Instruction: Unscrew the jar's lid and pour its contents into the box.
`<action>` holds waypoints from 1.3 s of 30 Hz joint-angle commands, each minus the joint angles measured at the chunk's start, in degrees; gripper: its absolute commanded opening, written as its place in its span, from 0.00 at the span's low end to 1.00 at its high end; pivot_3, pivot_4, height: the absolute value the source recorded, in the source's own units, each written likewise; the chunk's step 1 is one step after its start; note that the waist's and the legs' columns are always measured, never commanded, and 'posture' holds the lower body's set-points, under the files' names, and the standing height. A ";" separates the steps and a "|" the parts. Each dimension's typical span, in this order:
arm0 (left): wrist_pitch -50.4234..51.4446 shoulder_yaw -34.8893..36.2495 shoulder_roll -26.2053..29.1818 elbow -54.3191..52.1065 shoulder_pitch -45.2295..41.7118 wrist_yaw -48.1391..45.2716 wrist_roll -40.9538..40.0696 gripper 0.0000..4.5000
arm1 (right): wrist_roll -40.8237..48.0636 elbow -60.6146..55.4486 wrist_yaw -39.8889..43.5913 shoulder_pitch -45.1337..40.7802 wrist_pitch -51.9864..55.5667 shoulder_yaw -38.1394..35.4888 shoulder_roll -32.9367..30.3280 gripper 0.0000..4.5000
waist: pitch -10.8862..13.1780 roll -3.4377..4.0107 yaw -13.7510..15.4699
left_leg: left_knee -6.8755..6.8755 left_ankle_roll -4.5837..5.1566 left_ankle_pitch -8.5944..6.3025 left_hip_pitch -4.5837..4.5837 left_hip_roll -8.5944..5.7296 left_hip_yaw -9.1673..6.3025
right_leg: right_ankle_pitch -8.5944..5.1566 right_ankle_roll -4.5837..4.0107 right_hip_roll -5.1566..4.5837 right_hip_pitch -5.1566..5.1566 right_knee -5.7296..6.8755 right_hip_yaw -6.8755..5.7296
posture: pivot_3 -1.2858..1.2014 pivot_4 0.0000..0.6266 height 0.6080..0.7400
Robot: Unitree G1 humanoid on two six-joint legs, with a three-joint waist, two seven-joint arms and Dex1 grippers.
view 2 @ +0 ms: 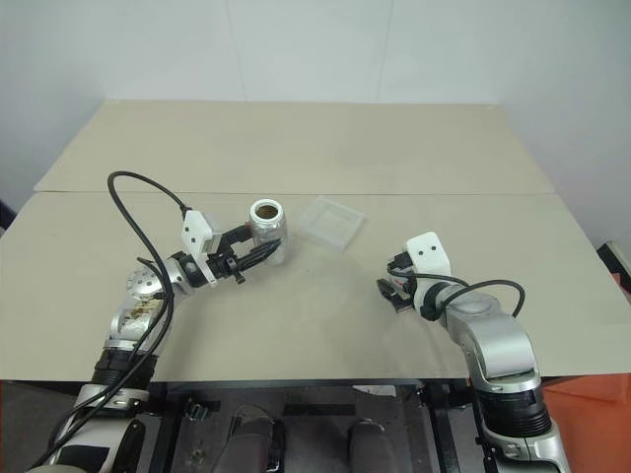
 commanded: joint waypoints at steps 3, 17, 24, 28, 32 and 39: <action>-4.61 -2.04 0.78 8.43 -7.43 1.27 5.87 0.43 | 0.16 -5.60 1.10 0.14 -5.30 -3.94 -2.23 0.99 | 0.00 0.00 0.04 | 0.00 0.00 0.00 0.00 0.00 0.04 | 0.00 0.00 0.01 0.02 -0.02 -0.01 | 0.52 0.24 1.00; -28.09 -23.60 -0.96 50.17 -41.39 24.85 40.42 0.43 | -0.47 -12.98 -1.67 2.48 -9.34 -6.68 -0.79 0.99 | 0.02 -0.04 0.25 | 0.02 0.01 0.00 -0.30 -0.07 0.08 | 0.00 0.04 0.02 -0.14 -0.12 -0.11 | 0.52 0.24 1.00; -29.10 -36.52 -4.46 59.09 -50.02 45.97 57.50 0.43 | 0.37 -16.79 -4.20 4.80 -6.78 -8.53 2.13 0.99 | 0.03 -0.07 0.95 | 0.07 0.01 0.00 -0.36 -0.10 0.09 | 0.00 0.07 0.01 -0.15 -0.11 -0.13 | 0.52 0.24 1.00; -25.84 -50.46 -5.23 61.41 -54.56 61.92 73.44 0.43 | 0.45 -18.95 -5.33 5.81 -5.47 -9.03 2.89 0.99 | 0.04 -0.08 0.97 | 0.06 0.01 0.00 -0.37 -0.10 0.11 | -0.01 0.08 0.02 -0.18 -0.10 -0.13 | 0.52 0.24 1.00; -23.13 -58.02 -6.01 63.29 -56.80 69.95 81.47 0.43 | 0.41 -20.07 -6.25 6.36 -4.52 -8.98 3.44 0.99 | 0.04 -0.08 1.07 | 0.07 0.01 0.00 -0.43 -0.11 0.12 | -0.01 0.09 0.02 -0.24 -0.09 -0.13 | 0.52 0.24 1.00; -21.42 -61.07 -7.21 64.73 -57.90 72.34 85.36 0.43 | 0.39 -20.32 -7.47 6.35 -2.90 -8.40 4.87 0.99 | 0.04 -0.08 1.24 | 0.08 0.00 0.00 -0.52 -0.11 0.15 | -0.01 0.09 0.01 -0.33 -0.08 -0.13 | 0.52 0.24 1.00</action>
